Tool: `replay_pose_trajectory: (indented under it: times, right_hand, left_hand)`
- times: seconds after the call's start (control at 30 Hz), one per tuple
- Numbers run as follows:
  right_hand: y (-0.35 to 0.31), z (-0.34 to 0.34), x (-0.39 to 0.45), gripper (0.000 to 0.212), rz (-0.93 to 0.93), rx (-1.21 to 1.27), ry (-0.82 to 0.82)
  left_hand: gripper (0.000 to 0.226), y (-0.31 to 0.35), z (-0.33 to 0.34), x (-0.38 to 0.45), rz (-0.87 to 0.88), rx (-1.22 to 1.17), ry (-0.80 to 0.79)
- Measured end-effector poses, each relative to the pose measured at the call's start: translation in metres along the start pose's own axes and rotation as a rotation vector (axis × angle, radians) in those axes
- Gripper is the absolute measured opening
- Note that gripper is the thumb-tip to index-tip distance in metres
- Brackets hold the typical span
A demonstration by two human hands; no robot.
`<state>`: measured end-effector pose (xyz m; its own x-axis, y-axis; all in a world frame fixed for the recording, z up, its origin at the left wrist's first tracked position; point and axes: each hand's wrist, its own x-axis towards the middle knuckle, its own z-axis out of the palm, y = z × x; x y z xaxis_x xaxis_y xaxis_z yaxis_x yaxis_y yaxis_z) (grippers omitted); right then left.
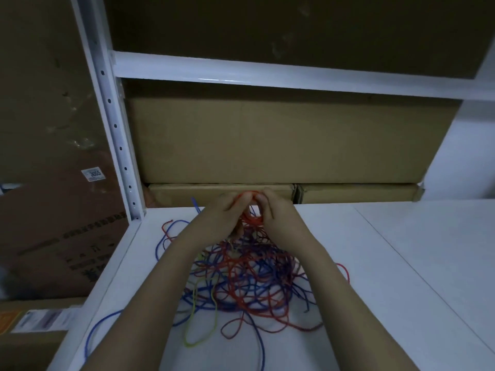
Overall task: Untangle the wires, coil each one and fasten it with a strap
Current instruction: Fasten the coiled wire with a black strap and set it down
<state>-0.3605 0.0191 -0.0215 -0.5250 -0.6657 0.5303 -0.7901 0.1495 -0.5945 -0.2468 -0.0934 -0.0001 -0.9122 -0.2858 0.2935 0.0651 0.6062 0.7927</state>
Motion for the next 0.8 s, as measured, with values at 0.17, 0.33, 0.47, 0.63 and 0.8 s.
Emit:
replay_pose_trajectory:
  times: [0.17,0.33,0.47,0.63,0.8]
  right_hand:
    - [0.015,-0.031,-0.028,0.033,0.201,0.234,0.192]
    - [0.05,-0.084,-0.062,0.032,0.363,0.232,0.307]
    - [0.095,-0.153,-0.101,0.03,0.353,0.124,0.417]
    - [0.17,-0.247,-0.161,0.025,0.369,-0.058,0.405]
    - [0.227,-0.326,-0.211,0.02,0.39,-0.265,0.347]
  left_hand:
    - [0.025,0.026,0.069,0.029,0.177,0.336,0.155]
    - [0.016,0.059,0.15,0.051,0.174,0.269,0.132]
    - [0.025,0.103,0.229,0.061,0.035,-0.013,0.033]
    - [0.037,0.156,0.328,0.076,-0.068,-0.196,-0.245]
    - [0.036,0.191,0.41,0.095,-0.081,-0.133,-0.361]
